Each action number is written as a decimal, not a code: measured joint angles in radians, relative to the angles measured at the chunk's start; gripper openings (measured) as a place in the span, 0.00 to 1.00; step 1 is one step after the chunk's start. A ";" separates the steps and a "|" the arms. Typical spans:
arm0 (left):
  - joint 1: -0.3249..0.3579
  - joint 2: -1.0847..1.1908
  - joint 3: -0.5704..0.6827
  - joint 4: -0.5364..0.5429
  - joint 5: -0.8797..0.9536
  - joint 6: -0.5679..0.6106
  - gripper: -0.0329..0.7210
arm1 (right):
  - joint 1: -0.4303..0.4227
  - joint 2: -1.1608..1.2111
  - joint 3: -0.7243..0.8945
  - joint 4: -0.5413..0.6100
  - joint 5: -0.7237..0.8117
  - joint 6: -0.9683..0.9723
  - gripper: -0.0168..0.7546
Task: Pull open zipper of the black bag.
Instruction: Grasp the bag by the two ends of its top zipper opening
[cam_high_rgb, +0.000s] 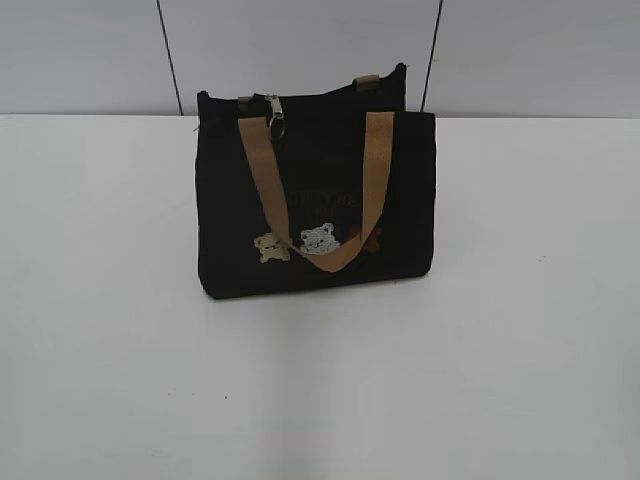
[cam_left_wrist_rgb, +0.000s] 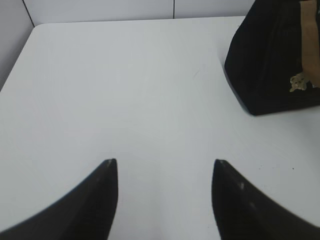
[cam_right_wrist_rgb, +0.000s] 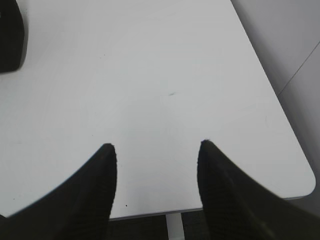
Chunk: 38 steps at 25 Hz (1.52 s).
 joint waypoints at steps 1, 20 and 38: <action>0.000 0.000 0.000 0.000 0.000 0.000 0.64 | 0.000 0.000 0.000 0.000 0.000 0.000 0.54; 0.000 0.222 -0.036 -0.113 -0.105 0.001 0.64 | 0.000 0.000 0.000 0.000 0.000 0.000 0.54; -0.104 0.985 -0.039 -0.817 -0.621 0.836 0.64 | 0.000 0.000 0.000 0.000 0.000 0.000 0.54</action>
